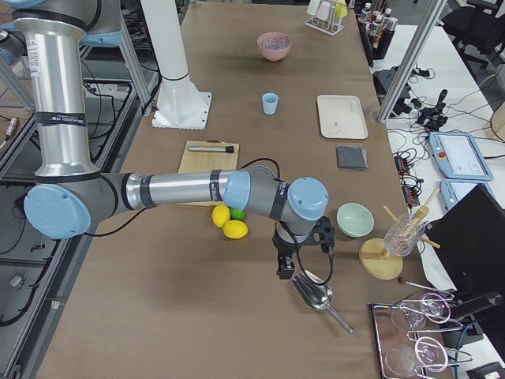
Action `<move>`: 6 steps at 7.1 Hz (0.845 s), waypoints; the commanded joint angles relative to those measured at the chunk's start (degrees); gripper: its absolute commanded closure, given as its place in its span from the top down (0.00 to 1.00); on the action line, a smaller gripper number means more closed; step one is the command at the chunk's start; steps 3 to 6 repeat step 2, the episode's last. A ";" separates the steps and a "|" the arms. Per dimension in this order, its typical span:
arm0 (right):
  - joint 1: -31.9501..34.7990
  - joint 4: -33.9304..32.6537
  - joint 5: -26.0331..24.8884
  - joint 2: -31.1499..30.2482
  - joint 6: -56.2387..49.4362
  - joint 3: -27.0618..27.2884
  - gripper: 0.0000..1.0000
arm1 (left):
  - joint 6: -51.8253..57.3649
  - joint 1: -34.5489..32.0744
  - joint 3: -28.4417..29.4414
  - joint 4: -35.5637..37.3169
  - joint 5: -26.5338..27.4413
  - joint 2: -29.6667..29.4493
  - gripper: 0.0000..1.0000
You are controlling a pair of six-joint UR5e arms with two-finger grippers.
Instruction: Put ice and cherries in cup
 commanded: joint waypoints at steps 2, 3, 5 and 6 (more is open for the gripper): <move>0.00 0.00 0.00 -0.12 0.00 0.00 1.00 | -0.13 -0.24 -0.06 0.07 0.00 -0.22 0.98; 0.00 0.00 0.00 -0.12 0.00 0.00 1.00 | -0.13 -0.24 -0.06 0.07 0.00 -0.22 0.98; 0.00 0.00 0.00 -0.12 0.00 0.00 1.00 | -0.13 -0.24 -0.06 0.07 0.00 -0.22 0.98; 0.00 0.00 0.00 -0.12 0.00 0.00 1.00 | -0.13 -0.24 -0.06 0.07 0.00 -0.22 0.98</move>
